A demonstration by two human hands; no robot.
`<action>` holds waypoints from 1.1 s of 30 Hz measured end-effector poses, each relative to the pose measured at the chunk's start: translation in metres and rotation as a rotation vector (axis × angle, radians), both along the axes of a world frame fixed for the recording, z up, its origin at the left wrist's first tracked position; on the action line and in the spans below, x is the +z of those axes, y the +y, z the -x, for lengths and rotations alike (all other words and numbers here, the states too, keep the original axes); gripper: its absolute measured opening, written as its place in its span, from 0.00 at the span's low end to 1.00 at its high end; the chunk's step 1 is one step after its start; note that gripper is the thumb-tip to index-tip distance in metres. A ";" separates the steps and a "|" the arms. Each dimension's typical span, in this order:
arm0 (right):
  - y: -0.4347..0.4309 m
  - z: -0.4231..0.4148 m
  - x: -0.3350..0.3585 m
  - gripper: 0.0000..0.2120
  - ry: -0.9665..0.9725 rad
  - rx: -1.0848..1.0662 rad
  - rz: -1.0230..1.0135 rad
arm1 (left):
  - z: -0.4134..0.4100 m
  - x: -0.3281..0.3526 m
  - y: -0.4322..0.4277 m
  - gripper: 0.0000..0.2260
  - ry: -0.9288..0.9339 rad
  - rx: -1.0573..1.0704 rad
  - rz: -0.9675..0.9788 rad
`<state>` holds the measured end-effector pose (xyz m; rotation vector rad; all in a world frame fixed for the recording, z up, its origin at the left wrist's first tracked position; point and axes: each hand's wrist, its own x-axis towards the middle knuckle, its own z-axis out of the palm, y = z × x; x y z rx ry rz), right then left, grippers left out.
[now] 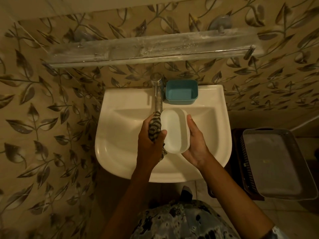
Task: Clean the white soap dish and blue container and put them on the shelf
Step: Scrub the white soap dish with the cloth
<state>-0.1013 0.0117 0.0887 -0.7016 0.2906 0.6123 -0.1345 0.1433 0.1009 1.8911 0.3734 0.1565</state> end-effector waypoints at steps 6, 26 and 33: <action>-0.001 0.001 -0.006 0.22 0.042 -0.055 -0.082 | -0.009 0.027 0.013 0.20 -0.022 0.158 -0.139; -0.016 0.002 -0.017 0.34 0.186 0.001 0.056 | -0.013 0.017 -0.010 0.24 -0.065 -1.047 -0.785; -0.026 -0.007 -0.012 0.25 0.081 0.011 0.143 | -0.020 0.017 -0.036 0.28 0.152 -0.751 -0.982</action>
